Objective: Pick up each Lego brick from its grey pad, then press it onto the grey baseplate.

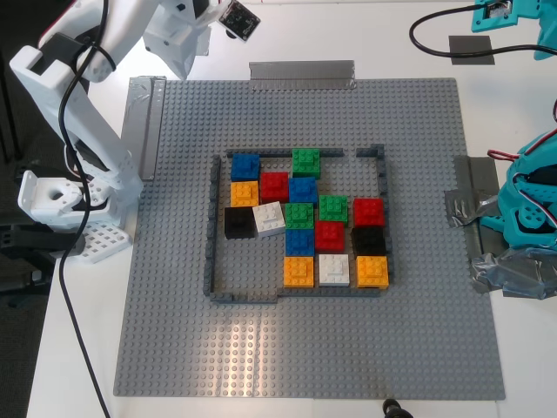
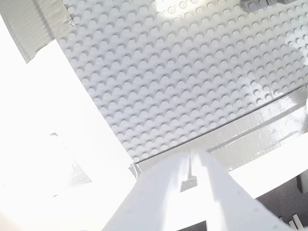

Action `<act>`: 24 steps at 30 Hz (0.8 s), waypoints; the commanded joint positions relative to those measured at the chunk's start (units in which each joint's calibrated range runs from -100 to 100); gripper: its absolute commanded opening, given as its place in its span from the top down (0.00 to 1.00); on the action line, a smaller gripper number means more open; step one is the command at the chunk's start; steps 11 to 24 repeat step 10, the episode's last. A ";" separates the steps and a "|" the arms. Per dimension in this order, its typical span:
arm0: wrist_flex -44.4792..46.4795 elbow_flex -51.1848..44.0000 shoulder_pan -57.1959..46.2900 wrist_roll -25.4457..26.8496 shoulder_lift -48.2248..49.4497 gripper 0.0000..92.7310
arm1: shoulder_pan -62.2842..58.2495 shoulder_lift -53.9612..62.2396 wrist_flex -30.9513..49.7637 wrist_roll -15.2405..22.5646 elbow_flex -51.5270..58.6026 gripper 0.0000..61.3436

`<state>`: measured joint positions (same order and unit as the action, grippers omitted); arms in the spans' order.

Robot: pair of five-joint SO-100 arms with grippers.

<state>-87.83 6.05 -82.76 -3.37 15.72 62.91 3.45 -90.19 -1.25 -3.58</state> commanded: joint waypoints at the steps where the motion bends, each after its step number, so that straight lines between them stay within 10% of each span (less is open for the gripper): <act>1: 0.03 0.14 1.40 0.42 0.67 1.00 | 0.53 3.33 -0.46 -0.05 -3.33 1.00; 24: -0.38 0.14 5.18 0.03 0.59 1.00 | 0.60 3.41 -0.30 -0.15 -3.51 1.00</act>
